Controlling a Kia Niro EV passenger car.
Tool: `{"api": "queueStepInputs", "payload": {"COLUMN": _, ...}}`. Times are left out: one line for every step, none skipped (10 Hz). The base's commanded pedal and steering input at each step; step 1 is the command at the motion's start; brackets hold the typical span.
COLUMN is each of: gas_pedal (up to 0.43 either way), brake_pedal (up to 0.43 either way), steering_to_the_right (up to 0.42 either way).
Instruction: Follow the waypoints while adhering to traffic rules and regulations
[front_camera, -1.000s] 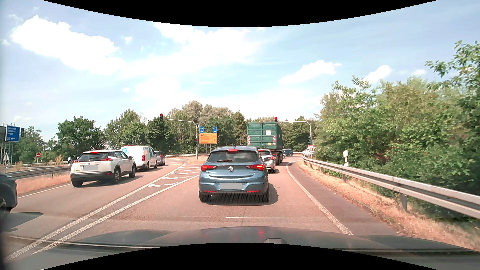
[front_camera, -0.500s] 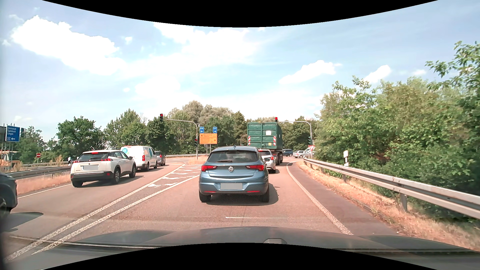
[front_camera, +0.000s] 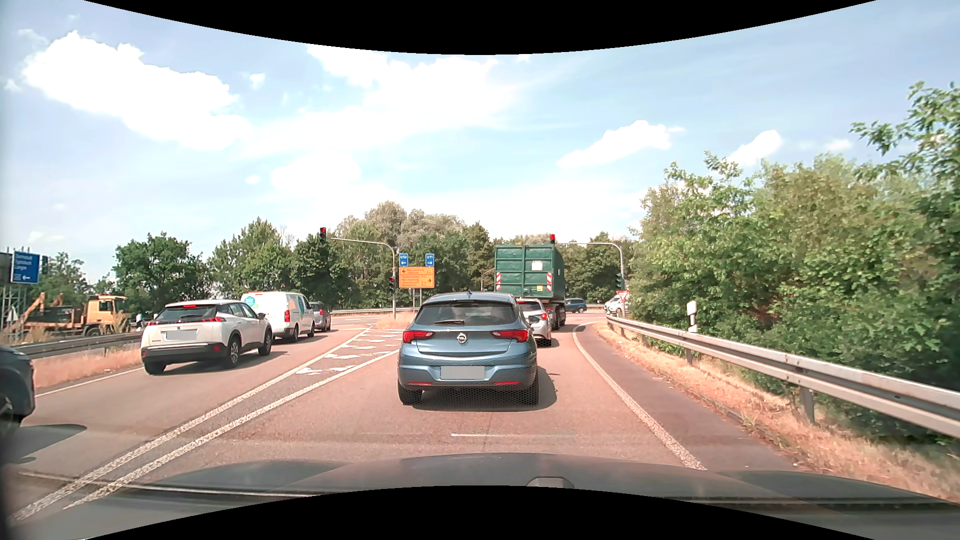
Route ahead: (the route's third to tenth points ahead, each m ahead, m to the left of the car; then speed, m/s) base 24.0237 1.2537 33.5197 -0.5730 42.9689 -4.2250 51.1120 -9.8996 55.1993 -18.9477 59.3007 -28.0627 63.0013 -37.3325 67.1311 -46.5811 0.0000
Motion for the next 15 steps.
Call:
{"api": "queueStepInputs", "payload": {"gas_pedal": 0.0, "brake_pedal": 0.238, "steering_to_the_right": 0.008}}
{"api": "queueStepInputs", "payload": {"gas_pedal": 0.0, "brake_pedal": 0.238, "steering_to_the_right": 0.008}}
{"api": "queueStepInputs", "payload": {"gas_pedal": 0.0, "brake_pedal": 0.238, "steering_to_the_right": 0.008}}
{"api": "queueStepInputs", "payload": {"gas_pedal": 0.0, "brake_pedal": 0.238, "steering_to_the_right": 0.008}}
{"api": "queueStepInputs", "payload": {"gas_pedal": 0.0, "brake_pedal": 0.244, "steering_to_the_right": 0.008}}
{"api": "queueStepInputs", "payload": {"gas_pedal": 0.0, "brake_pedal": 0.238, "steering_to_the_right": 0.008}}
{"api": "queueStepInputs", "payload": {"gas_pedal": 0.0, "brake_pedal": 0.244, "steering_to_the_right": 0.008}}
{"api": "queueStepInputs", "payload": {"gas_pedal": 0.0, "brake_pedal": 0.238, "steering_to_the_right": 0.008}}
{"api": "queueStepInputs", "payload": {"gas_pedal": 0.0, "brake_pedal": 0.244, "steering_to_the_right": 0.008}}
{"api": "queueStepInputs", "payload": {"gas_pedal": 0.0, "brake_pedal": 0.244, "steering_to_the_right": 0.007}}
{"api": "queueStepInputs", "payload": {"gas_pedal": 0.0, "brake_pedal": 0.238, "steering_to_the_right": 0.007}}
{"api": "queueStepInputs", "payload": {"gas_pedal": 0.0, "brake_pedal": 0.238, "steering_to_the_right": 0.008}}
{"api": "queueStepInputs", "payload": {"gas_pedal": 0.0, "brake_pedal": 0.238, "steering_to_the_right": 0.008}}
{"api": "queueStepInputs", "payload": {"gas_pedal": 0.0, "brake_pedal": 0.238, "steering_to_the_right": 0.008}}
{"api": "queueStepInputs", "payload": {"gas_pedal": 0.0, "brake_pedal": 0.238, "steering_to_the_right": 0.007}}
